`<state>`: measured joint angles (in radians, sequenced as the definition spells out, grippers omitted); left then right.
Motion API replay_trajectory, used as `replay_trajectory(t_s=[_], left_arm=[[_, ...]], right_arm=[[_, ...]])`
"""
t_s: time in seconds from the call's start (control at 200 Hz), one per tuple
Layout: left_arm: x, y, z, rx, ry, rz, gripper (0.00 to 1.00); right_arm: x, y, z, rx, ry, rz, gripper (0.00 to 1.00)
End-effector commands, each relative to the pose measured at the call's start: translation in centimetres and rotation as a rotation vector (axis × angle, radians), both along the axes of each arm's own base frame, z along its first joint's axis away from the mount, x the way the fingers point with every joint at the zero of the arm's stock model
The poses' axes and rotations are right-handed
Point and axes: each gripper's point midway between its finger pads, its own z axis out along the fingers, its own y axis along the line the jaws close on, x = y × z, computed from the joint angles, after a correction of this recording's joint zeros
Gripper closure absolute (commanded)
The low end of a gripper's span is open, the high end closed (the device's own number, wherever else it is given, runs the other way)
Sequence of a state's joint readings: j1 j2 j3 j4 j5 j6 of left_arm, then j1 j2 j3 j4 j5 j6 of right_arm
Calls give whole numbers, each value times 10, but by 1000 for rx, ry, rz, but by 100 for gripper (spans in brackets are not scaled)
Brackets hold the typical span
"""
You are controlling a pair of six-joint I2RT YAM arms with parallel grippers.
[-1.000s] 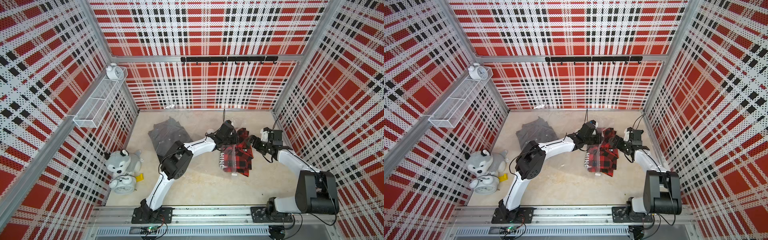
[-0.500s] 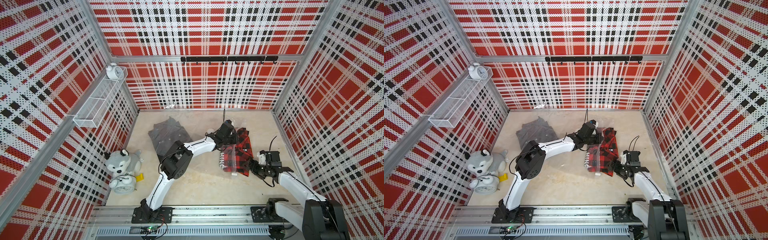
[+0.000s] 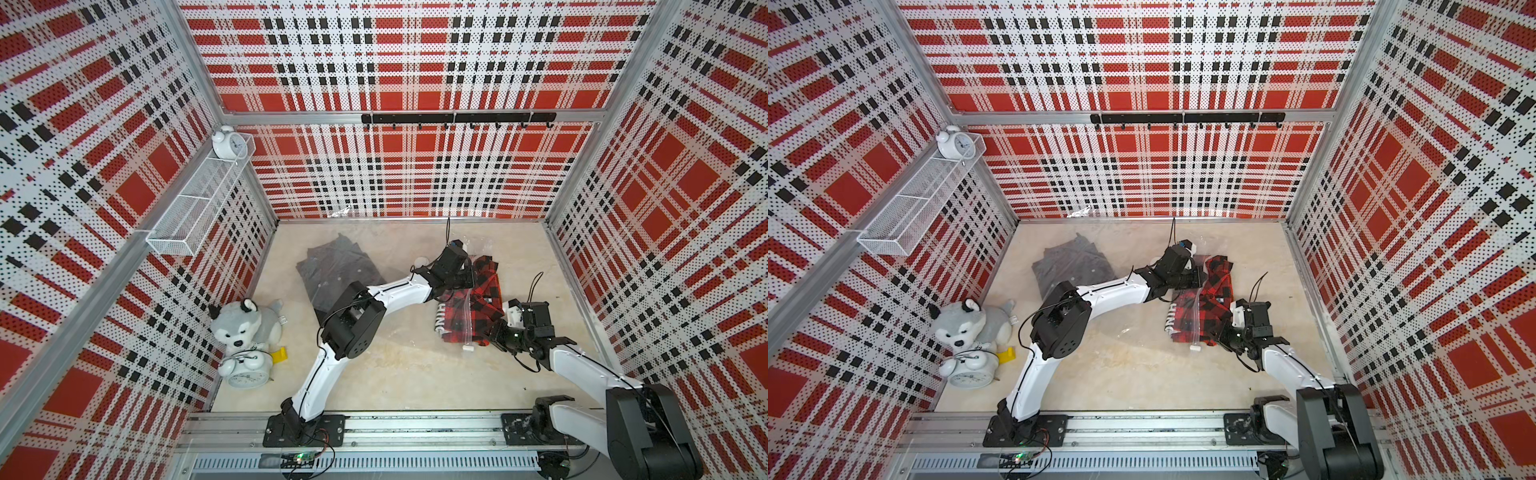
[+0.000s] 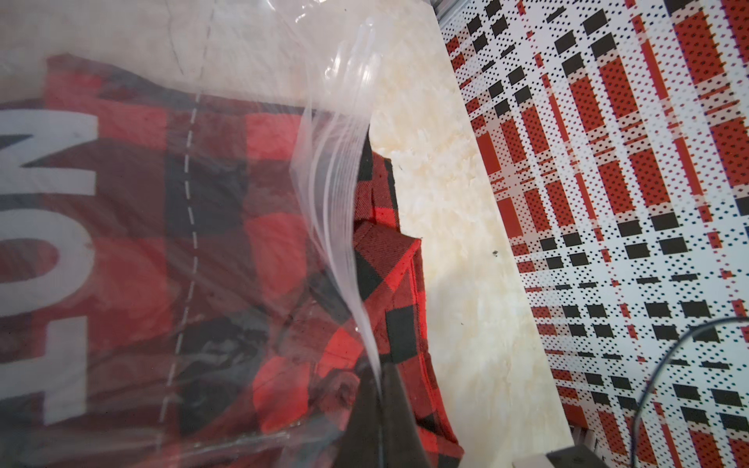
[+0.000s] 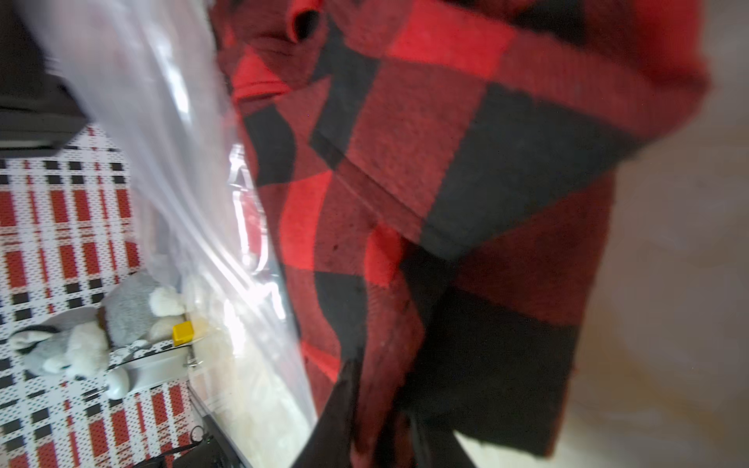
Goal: Place the folded shirt into the vacuum bag
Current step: Place the shirt in the vacuum bag.
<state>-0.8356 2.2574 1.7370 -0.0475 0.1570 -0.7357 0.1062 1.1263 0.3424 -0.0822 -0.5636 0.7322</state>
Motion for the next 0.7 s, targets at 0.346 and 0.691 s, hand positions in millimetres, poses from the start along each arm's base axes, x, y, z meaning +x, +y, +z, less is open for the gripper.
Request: replay_trajectory(t_s=[0.346,0.691], left_arm=[[-5,-5,39,-80,-53,-17,100],[-4,2,40,-60,-61,4,100]], right_arm=[[24,46,7,112,-44,106,74],[27,19,23,-80,-82,30,39]])
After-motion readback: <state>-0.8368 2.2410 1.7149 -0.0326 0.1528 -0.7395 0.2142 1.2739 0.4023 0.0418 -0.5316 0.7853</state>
